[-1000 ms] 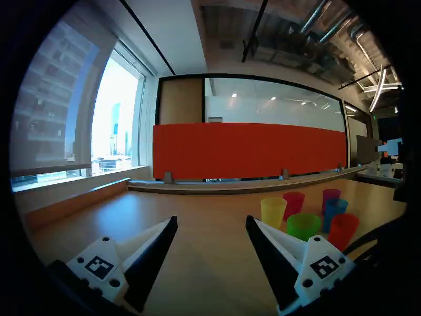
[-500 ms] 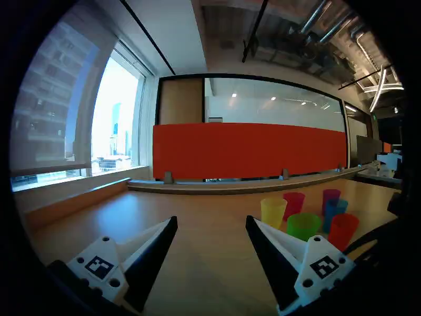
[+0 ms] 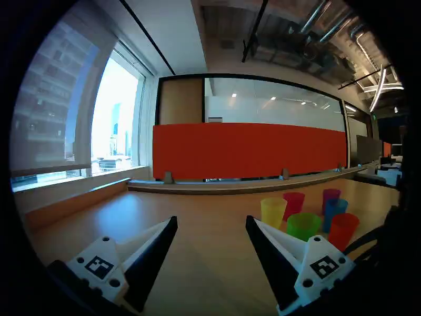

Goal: Pour water

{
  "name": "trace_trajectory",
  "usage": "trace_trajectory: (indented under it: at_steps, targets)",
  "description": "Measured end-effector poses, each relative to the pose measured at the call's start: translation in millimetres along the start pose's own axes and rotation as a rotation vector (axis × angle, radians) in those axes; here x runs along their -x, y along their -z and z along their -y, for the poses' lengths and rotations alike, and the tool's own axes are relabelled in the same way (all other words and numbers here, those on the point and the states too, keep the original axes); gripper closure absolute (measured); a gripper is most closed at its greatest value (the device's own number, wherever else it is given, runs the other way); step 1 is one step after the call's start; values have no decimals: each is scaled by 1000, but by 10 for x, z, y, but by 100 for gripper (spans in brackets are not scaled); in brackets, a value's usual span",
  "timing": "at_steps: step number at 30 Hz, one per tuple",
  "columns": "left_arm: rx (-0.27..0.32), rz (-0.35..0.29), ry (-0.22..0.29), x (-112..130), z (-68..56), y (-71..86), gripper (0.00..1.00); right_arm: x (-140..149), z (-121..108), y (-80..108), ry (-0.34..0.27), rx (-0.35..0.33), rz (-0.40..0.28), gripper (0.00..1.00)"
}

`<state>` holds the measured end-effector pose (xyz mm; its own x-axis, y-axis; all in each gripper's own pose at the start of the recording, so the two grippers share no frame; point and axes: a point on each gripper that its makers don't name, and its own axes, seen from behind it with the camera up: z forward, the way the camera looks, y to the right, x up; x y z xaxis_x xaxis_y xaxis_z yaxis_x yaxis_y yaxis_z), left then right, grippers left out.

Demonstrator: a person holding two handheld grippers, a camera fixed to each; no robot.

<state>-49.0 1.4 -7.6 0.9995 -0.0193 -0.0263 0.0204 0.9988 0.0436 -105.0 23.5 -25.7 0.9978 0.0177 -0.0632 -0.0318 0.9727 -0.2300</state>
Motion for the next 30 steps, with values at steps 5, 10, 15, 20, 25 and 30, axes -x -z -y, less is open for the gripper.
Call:
trace_trajectory:
  at_steps: [5,10,15,20,25,30]
  targets:
    - [0,0,0,-3,-2,5,4,69,-11,-5,-24,-3,4,1]
    - [0,0,0,-2,-4,8,4,107,-47,-9,-38,-4,8,1]
    - [0,0,0,-2,-6,9,4,123,-82,12,-25,-5,8,1]
    - [0,0,0,-1,-5,4,4,122,-86,26,-18,-7,9,1]
    - [0,0,0,0,-7,0,4,121,-58,37,-12,-7,9,1]
    - [0,0,0,4,-8,7,4,119,-32,64,-12,-10,8,1]
